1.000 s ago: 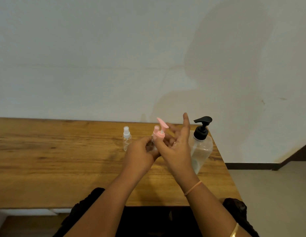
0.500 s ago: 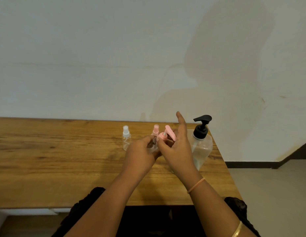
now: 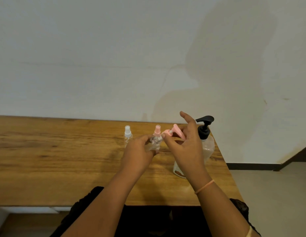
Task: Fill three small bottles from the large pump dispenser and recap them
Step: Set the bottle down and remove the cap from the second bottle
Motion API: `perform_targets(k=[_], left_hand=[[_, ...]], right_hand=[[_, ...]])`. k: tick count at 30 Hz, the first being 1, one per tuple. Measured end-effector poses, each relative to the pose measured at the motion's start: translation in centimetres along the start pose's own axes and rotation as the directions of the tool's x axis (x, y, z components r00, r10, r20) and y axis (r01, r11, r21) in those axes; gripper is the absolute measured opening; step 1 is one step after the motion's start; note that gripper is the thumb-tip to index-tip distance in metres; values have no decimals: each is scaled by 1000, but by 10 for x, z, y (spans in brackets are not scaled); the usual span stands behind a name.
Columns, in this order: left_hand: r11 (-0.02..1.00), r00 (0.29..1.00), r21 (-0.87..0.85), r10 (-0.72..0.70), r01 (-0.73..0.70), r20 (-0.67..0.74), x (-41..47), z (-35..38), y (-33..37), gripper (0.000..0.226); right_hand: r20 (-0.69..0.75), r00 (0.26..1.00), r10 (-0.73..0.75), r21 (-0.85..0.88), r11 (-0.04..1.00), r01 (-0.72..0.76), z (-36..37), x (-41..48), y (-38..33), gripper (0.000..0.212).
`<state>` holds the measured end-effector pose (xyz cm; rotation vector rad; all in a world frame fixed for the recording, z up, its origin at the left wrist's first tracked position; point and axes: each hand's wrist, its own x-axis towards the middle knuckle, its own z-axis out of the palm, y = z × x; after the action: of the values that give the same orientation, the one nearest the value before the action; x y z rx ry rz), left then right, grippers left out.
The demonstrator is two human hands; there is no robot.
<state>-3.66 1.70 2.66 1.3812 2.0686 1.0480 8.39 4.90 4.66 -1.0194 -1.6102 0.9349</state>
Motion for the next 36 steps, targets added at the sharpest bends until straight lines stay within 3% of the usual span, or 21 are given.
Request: perform_targets(k=[10,14,17,23,25,27,29,31,33,36], left_hand=[[985,977,-72,-164,155,-140,9,-2,-13,36],[970,949,-164,-217,182,-229,11,-6,-15,30],[958,931,-238,-227,160,-286,12,-9,-15,25],[956,929,-264,-209,128,-306,10,-9,-16,33],[954,929,-272,-212,129,-304,9,-8,-15,33],[952,930,-278,-215,131,-299,9,-8,-14,35],[949,931,-289,-214,126,-296,10,-8,-14,35],[946,932,-301,-216,125,-291,11,-8,-14,34],[944,934,-307,-213,121,-288,11,-8,-14,31],[942,935,-314,-212,119,-284,9,-7,-13,30]], right_hand=[[-144,984,-106,89,989,119,-15,-4,-15,37],[-177,950,-257,-175,958,227,-11,-9,-12,24],[-84,939,-334,-386,879,278,-4,-11,-4,13],[129,982,-138,-521,833,185,24,-16,32,16],[124,992,-16,-488,870,75,34,-19,46,24],[65,984,165,-347,929,-133,44,-22,57,16],[11,925,381,-83,922,-379,55,-25,62,14],[-12,829,560,124,823,-554,63,-26,67,23],[-45,767,640,175,761,-624,67,-26,74,26],[-111,731,673,81,739,-668,65,-27,84,19]])
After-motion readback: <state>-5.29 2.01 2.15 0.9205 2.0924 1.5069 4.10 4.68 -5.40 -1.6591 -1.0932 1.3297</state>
